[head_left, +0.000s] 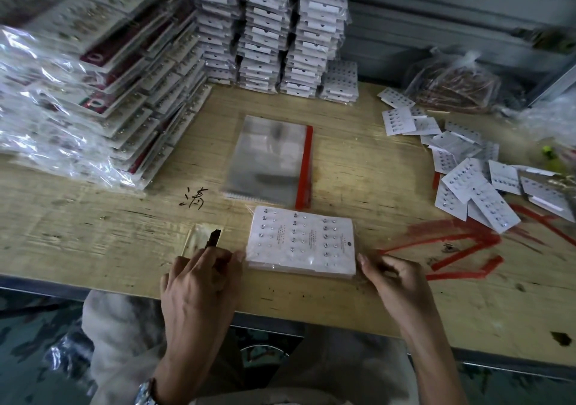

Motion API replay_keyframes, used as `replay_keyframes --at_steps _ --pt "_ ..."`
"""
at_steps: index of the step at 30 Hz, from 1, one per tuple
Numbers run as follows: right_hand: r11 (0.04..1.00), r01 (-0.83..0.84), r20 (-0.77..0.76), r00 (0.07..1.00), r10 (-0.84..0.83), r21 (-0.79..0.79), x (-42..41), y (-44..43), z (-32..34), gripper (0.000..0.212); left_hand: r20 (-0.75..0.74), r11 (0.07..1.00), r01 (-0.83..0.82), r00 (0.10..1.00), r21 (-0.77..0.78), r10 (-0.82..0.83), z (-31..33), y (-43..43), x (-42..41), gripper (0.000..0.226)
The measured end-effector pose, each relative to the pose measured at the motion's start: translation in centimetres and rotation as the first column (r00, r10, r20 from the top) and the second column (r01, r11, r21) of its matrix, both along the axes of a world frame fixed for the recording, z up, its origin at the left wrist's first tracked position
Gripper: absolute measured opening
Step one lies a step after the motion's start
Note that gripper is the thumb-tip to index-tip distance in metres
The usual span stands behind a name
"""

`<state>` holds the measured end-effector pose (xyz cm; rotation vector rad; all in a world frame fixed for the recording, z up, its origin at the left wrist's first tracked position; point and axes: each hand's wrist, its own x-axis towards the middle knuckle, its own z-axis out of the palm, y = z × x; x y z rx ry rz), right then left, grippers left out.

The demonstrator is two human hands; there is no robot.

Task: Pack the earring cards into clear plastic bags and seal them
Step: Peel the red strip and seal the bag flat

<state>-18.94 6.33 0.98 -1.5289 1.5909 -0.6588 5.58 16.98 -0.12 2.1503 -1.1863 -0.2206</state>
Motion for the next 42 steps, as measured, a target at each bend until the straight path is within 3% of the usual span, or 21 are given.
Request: replay_keyframes --at_steps 5,9,16,19,21,24,27,29,31,35,37,38,42 --pt "0.997 0.013 -0.137 0.99 -0.023 -0.074 0.4 0.1 -0.4 0.024 0.002 1.0 0.003 1.0 0.023 -0.003 -0.1 -0.1 -0.2 0.047" --pt "0.992 0.018 -0.248 0.967 -0.05 -0.129 0.9 0.5 -0.3 0.013 0.02 0.999 0.002 1.0 0.036 -0.003 0.1 -0.2 -0.3 0.046" --pt "0.985 0.005 -0.331 0.942 -0.062 -0.173 1.4 1.0 -0.5 0.02 0.013 0.996 -0.01 1.0 0.088 0.009 0.5 -0.3 -0.4 0.035" --pt "0.977 0.01 -0.342 0.936 -0.083 -0.212 1.4 1.2 -0.5 0.018 -0.01 0.998 -0.015 1.0 0.062 0.015 1.0 -0.4 -0.3 0.016" --pt "0.971 0.025 -0.308 0.946 -0.1 -0.237 1.4 1.3 -0.4 0.021 -0.022 0.999 0.007 1.0 0.04 -0.006 1.3 -0.7 -0.1 0.011" --pt "0.985 0.014 -0.169 0.985 -0.044 -0.172 1.6 1.7 0.1 0.031 -0.076 0.999 0.043 0.996 0.022 -0.041 1.2 -1.0 0.0 0.024" --pt "0.995 0.103 0.059 0.993 -0.102 -0.007 2.1 1.8 0.7 0.02 -0.222 0.998 0.055 0.974 0.006 -0.052 0.9 -1.4 0.2 0.03" --pt "0.984 0.142 0.259 0.952 -0.165 0.105 2.2 1.6 1.1 0.014 -0.365 0.998 0.048 0.929 -0.049 -0.063 0.6 -1.8 0.5 0.025" --pt "0.969 0.136 0.446 0.868 -0.217 0.208 2.1 1.4 1.6 0.015 -0.588 0.991 0.031 0.803 -0.129 -0.101 0.4 -2.1 0.7 0.022" --pt "0.93 -0.043 0.784 0.554 -0.281 0.364 1.8 1.2 2.5 0.006 -0.912 0.963 -0.081 0.352 -0.255 -0.212 0.5 -2.2 0.8 0.023" --pt "0.93 -0.097 0.842 0.466 -0.272 0.354 1.9 1.1 2.7 0.01 -0.972 0.961 -0.15 0.067 -0.233 -0.225 0.8 -2.2 0.8 0.026" --pt "0.933 -0.107 0.858 0.439 -0.266 0.344 2.0 1.0 2.7 0.013 -0.975 0.962 -0.177 -0.034 -0.209 -0.218 1.1 -2.2 0.7 0.026" --pt "0.923 -0.117 0.872 0.388 -0.298 0.367 2.2 0.9 2.7 0.028 -0.951 0.964 -0.208 -0.223 -0.167 -0.213 1.9 -2.4 0.4 0.032"
